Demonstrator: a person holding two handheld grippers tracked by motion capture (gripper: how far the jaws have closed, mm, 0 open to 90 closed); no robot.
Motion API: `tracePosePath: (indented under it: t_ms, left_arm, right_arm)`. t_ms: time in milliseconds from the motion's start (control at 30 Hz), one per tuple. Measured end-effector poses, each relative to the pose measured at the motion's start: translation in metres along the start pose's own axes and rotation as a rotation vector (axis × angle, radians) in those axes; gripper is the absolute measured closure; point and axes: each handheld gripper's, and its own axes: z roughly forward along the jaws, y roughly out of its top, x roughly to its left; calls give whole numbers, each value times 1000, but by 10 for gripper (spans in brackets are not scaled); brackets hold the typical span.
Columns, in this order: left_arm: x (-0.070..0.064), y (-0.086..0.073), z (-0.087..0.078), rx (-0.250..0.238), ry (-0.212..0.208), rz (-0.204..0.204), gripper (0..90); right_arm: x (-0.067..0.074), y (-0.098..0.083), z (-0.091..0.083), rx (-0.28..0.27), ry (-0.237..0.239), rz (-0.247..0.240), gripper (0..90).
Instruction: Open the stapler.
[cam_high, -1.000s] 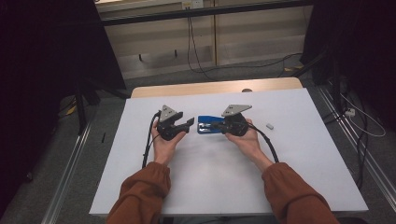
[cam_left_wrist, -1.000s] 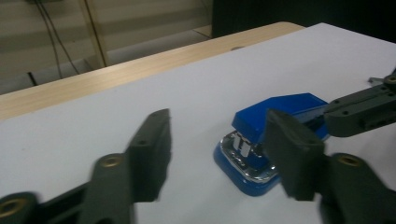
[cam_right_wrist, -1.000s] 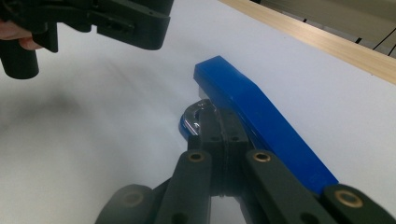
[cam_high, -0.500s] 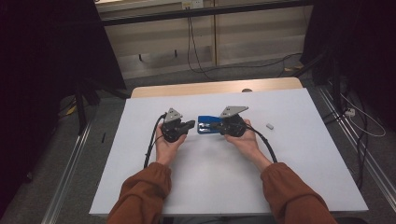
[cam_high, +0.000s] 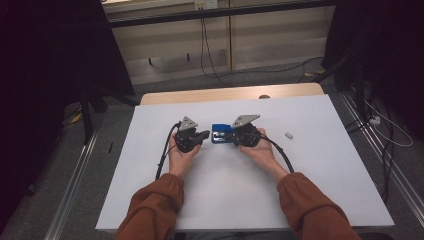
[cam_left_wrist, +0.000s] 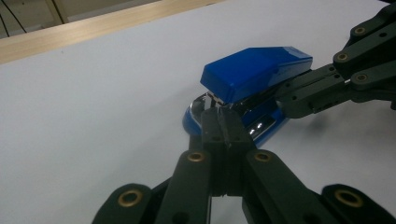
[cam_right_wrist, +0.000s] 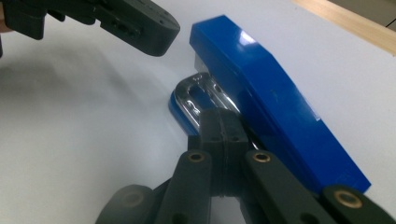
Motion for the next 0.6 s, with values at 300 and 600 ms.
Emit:
tracePosePath:
  t_ms: [300, 600]
  left_arm:
    - [0, 2, 3, 10, -3, -2, 900]
    - [4, 3, 7, 22, 6, -19, 900]
  right_arm:
    - [-3, -2, 2, 31, -13, 1, 900]
    - [-4, 0, 4, 41, -19, 4, 900]
